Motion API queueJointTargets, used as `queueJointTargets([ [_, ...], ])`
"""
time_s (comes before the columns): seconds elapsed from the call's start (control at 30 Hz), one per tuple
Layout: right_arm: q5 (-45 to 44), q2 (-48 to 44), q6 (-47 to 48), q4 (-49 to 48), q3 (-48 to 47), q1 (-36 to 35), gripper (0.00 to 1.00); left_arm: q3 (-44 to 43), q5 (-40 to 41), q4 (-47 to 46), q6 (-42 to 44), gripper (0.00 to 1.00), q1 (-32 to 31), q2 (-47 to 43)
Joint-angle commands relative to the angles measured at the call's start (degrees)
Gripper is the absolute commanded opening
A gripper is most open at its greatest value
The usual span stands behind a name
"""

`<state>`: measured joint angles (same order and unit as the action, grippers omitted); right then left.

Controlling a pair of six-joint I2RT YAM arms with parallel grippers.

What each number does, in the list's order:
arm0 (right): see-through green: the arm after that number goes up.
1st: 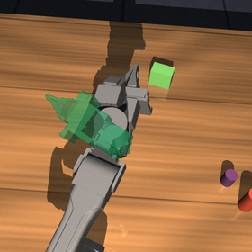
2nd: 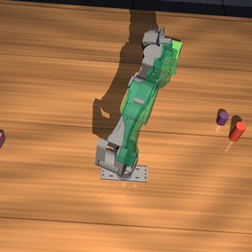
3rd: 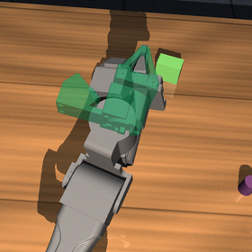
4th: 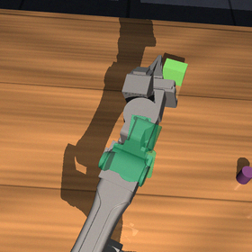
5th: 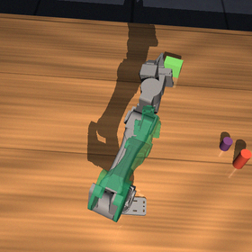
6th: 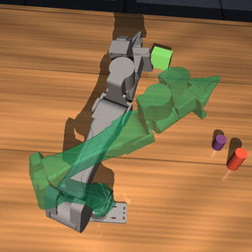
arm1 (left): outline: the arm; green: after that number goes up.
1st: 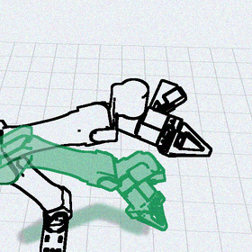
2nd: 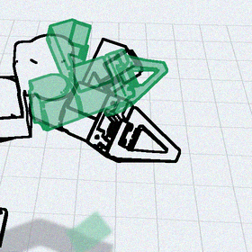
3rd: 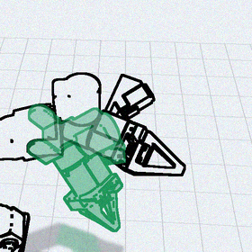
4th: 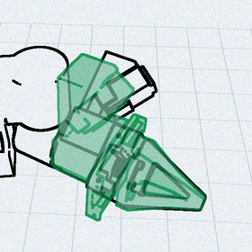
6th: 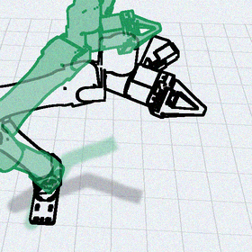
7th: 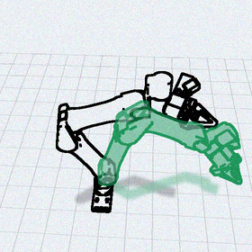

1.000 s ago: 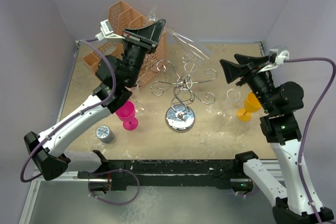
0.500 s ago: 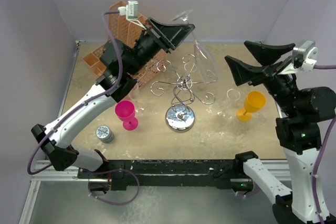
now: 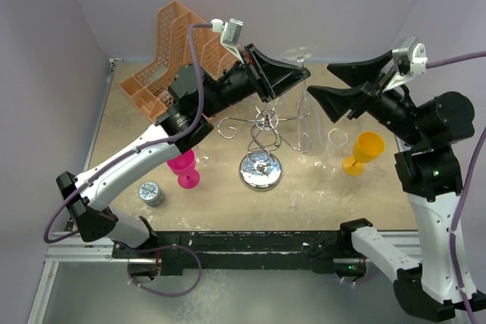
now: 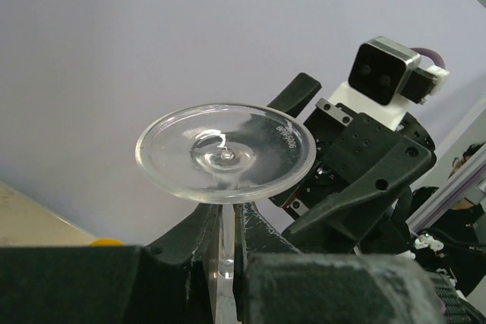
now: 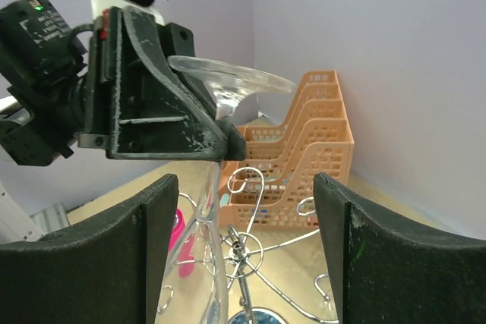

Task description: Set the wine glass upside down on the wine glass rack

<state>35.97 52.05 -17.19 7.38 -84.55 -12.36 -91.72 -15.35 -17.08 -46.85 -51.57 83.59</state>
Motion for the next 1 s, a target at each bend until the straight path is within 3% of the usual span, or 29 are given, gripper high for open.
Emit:
queueJointTargets([
  [0.0,0.04,1.28,-0.91,2.41,-2.71,-0.06,0.72,-2.18,-2.55,-5.54,3.06,0.0,-0.74,-1.36],
  [0.17,1.01,3.95,-0.07,6.14,-4.91,-0.05,0.66,-3.18,-5.04,-5.83,4.9,0.0,-1.35,-0.64],
  [0.3,4.2,4.19,-0.53,5.64,-4.15,-0.05,0.64,-3.56,-6.07,-6.12,6.2,0.0,-1.77,-0.28],
  [0.53,8.73,4.52,-1.81,3.69,-1.6,-0.04,0.5,-3.38,-6.55,-7.87,6.43,0.0,-2.06,0.13],
  [0.73,11.67,4.69,-3.29,1.29,0.33,-0.06,0.44,-3.3,-6.62,-9.5,5.31,0.0,-2.13,0.22],
  [0.97,13.92,4.14,-3.99,-1.93,1.08,-0.11,0.17,-2.63,-7.83,-13.19,1.14,0.0,-2.13,-0.24],
])
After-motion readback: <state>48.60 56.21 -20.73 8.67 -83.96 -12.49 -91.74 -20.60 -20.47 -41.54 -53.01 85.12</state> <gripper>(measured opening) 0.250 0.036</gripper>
